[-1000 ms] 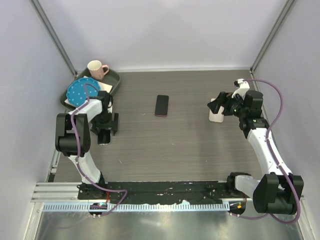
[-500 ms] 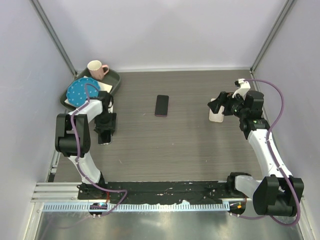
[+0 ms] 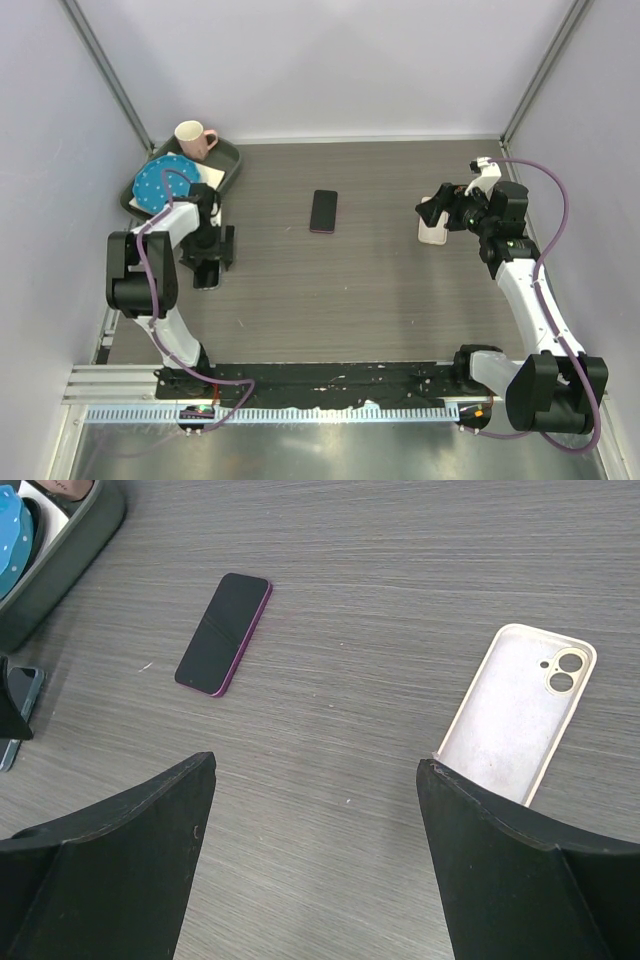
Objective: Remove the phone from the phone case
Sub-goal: Pick up the phone at the center of the board, then adjust the phone.
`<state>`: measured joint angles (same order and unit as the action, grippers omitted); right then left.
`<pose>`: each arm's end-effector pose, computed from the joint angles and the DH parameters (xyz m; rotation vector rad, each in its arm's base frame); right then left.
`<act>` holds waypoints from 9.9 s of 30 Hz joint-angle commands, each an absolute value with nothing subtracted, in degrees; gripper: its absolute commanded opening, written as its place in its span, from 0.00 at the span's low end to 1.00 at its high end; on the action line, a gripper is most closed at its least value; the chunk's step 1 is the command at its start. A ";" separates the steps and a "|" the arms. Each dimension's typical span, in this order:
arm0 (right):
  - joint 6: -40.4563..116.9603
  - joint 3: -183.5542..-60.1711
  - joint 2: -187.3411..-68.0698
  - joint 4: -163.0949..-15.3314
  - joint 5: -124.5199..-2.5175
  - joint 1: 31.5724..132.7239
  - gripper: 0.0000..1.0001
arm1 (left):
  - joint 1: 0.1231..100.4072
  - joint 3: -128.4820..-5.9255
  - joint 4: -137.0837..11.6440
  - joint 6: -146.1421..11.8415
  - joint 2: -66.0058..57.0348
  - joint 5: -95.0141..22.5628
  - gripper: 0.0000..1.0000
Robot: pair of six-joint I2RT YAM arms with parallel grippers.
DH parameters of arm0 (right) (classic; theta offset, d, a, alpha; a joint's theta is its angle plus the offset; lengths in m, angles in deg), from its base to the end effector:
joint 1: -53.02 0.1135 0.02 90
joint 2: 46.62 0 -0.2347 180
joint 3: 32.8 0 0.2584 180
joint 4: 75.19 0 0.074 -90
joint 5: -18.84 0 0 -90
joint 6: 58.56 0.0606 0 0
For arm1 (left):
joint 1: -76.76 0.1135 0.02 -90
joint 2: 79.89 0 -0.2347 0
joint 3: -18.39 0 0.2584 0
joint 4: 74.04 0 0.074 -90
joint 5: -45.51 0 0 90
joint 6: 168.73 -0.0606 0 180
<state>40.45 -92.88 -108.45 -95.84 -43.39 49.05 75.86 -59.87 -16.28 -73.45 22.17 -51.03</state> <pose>0.2867 0.0084 0.2639 -0.0989 1.9489 0.5321 0.3252 0.0018 0.1060 -0.1266 2.9817 0.1584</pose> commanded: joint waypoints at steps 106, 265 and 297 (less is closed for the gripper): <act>31.79 -122.25 -149.37 -82.91 -67.72 96.61 0.68 | 69.21 -60.07 -63.52 -20.37 17.49 5.00 0.00; -7.59 -138.87 -131.61 -147.68 -23.08 84.57 0.01 | 42.05 -60.16 -23.61 -98.94 -5.89 16.33 0.06; 76.87 -103.01 -117.46 -51.80 -7.42 67.00 0.74 | 49.87 -62.01 -49.80 -68.36 -6.76 21.52 0.00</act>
